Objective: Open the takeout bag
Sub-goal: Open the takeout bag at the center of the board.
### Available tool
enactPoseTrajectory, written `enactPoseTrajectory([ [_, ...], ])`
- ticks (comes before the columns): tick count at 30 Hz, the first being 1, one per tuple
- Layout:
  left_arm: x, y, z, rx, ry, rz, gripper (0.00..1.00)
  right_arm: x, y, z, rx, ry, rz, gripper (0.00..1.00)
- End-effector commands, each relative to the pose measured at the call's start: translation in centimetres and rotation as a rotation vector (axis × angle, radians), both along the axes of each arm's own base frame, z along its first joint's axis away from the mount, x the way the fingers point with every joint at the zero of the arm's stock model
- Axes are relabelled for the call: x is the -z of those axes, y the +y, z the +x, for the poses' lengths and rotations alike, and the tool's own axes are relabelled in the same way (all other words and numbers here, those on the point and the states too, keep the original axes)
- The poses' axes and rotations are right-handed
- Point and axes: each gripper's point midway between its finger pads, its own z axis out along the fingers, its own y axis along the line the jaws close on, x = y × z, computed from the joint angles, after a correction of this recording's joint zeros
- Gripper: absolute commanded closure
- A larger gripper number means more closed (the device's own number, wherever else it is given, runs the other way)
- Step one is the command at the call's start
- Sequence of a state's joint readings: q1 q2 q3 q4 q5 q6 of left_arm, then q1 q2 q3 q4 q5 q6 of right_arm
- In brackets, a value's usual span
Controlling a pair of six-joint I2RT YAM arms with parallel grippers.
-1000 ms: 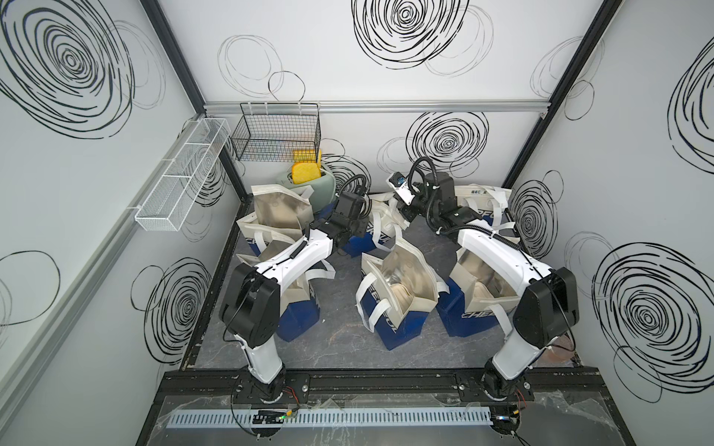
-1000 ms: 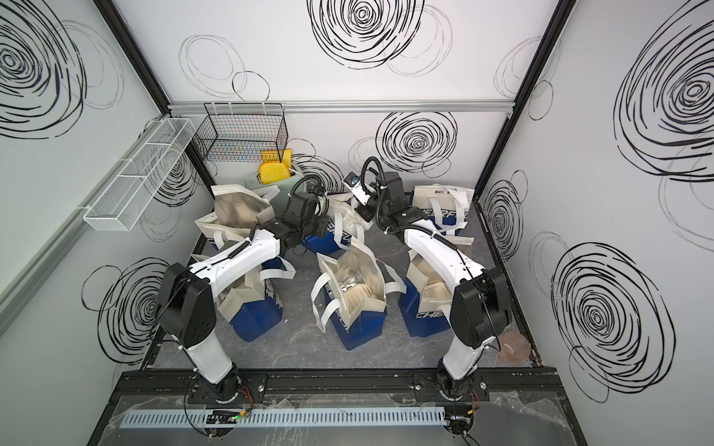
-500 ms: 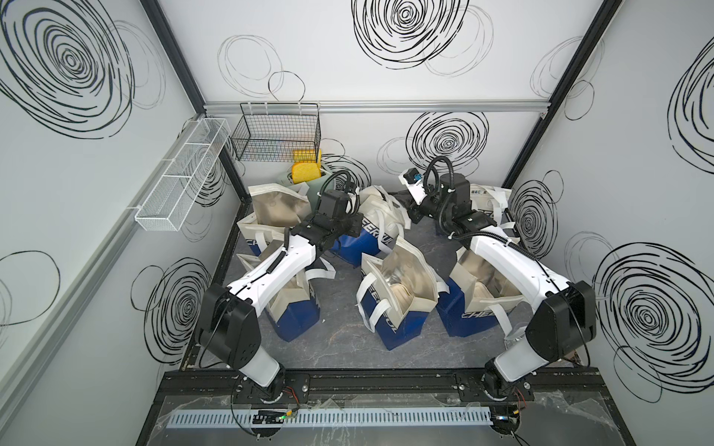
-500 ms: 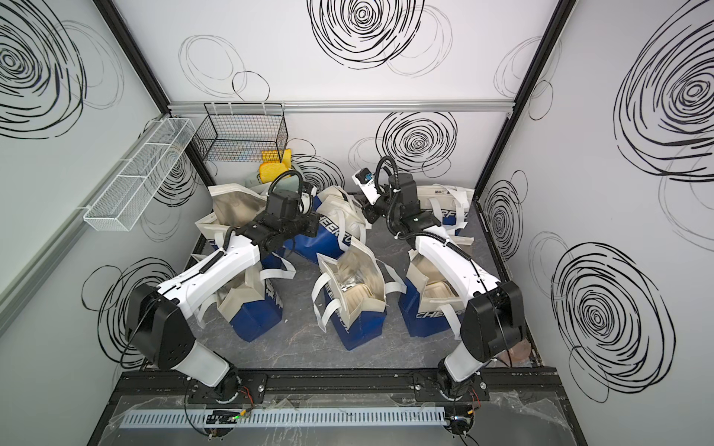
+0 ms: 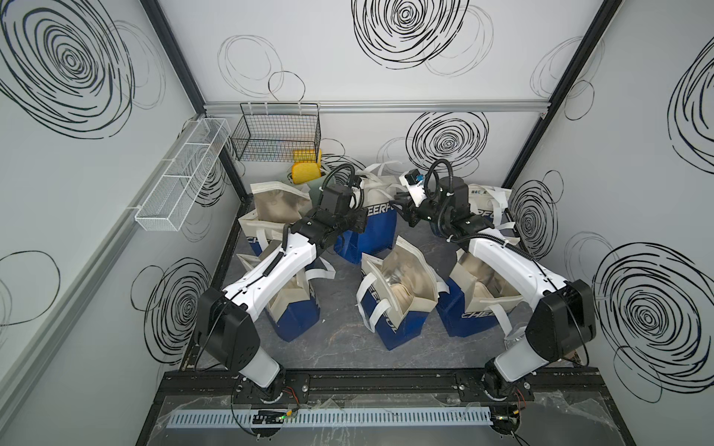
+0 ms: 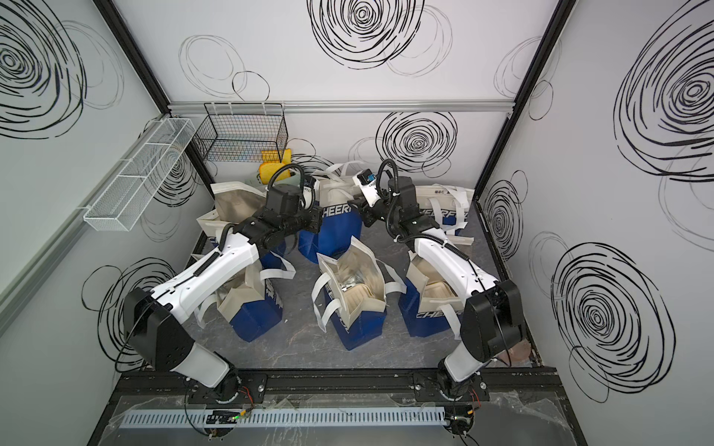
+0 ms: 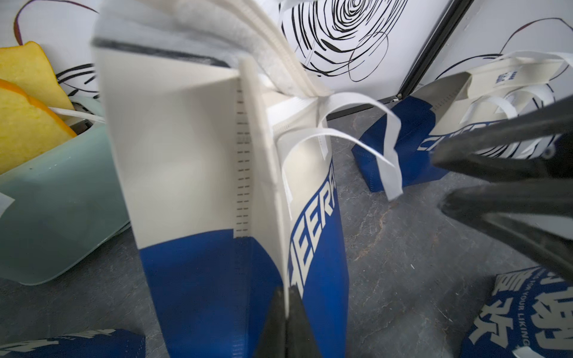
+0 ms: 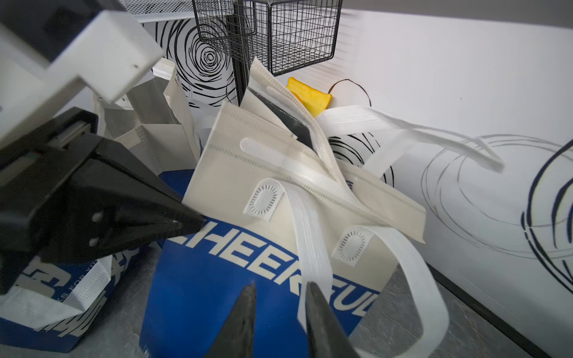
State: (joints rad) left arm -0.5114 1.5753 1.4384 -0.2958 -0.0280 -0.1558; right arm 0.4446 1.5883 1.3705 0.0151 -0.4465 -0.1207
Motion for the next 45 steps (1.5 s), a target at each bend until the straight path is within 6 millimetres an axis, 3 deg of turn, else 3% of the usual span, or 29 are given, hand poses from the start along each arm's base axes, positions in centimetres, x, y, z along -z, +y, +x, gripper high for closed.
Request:
enactPoseTrajectory([
  [1, -2.9, -0.1, -0.5, 0.009, -0.084, 0.003, 1.0, -3.0, 0.6, 0.0, -0.013, -0.071, 0.032, 0.66],
  [9, -2.5, -0.4, -1.3, 0.037, -0.095, 0.038, 1.0, -4.8, 0.8, 1.4, 0.015, -0.138, 0.021, 0.63],
  [18, -3.4, -0.6, -1.6, 0.044, -0.126, 0.048, 1.0, -4.6, 1.4, 1.3, -0.006, -0.134, 0.023, 0.64],
  [30, -3.7, -1.2, -2.8, 0.078, -0.155, 0.089, 1.0, -5.4, 1.2, 2.8, 0.035, -0.173, 0.025, 0.65],
  [45, -4.3, -1.1, -3.6, 0.086, -0.174, 0.1, 1.0, -4.4, 1.2, 3.4, 0.045, -0.177, -0.003, 0.68],
])
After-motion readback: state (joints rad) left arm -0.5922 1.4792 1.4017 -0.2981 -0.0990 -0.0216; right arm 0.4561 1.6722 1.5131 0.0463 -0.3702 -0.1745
